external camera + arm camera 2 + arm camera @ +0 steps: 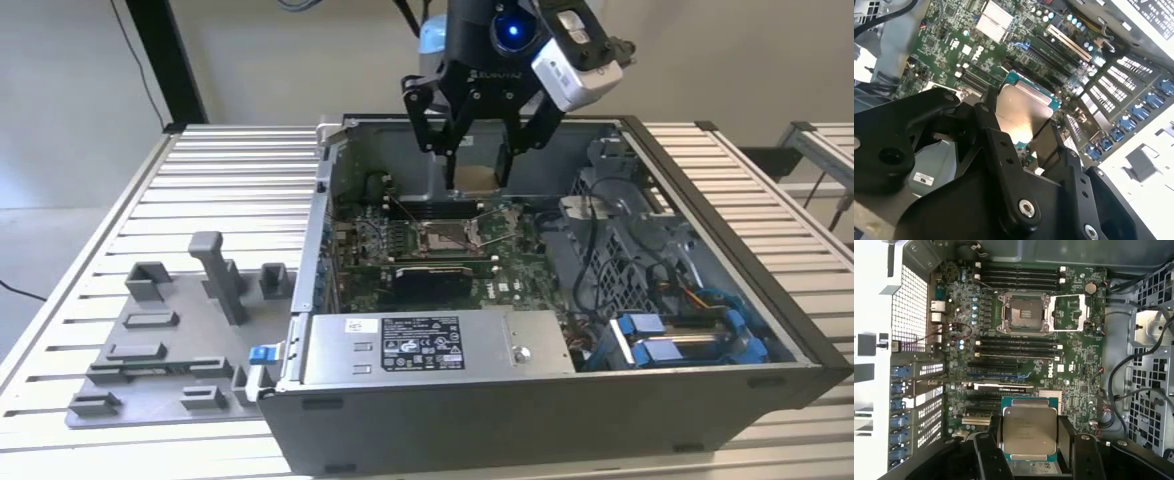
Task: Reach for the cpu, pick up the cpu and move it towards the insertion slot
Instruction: 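Pick up the cpu and move it towards the insertion slot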
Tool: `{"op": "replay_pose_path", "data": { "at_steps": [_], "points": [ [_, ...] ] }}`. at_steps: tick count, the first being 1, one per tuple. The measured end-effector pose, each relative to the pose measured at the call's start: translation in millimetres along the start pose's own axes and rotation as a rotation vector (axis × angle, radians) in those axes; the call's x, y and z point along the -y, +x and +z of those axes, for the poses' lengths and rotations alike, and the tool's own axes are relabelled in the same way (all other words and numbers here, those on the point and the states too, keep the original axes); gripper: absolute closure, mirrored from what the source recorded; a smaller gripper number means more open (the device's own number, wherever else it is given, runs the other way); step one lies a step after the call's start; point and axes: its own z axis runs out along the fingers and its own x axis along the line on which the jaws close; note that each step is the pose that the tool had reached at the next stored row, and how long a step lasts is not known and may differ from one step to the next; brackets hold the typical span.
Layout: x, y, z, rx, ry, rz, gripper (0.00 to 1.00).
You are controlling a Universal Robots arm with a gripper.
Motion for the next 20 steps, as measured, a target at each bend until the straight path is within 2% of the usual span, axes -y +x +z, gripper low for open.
{"op": "replay_pose_path", "data": {
  "at_steps": [7,16,20],
  "points": [
    [-16.5,-0.3,1.6,-0.0001,0.0019,0.000,1.00],
    [-31.6,1.5,4.7,0.0000,0.0028,0.000,1.00],
    [-40.5,2.4,6.2,0.0000,0.0034,0.000,1.00]
  ]
}}
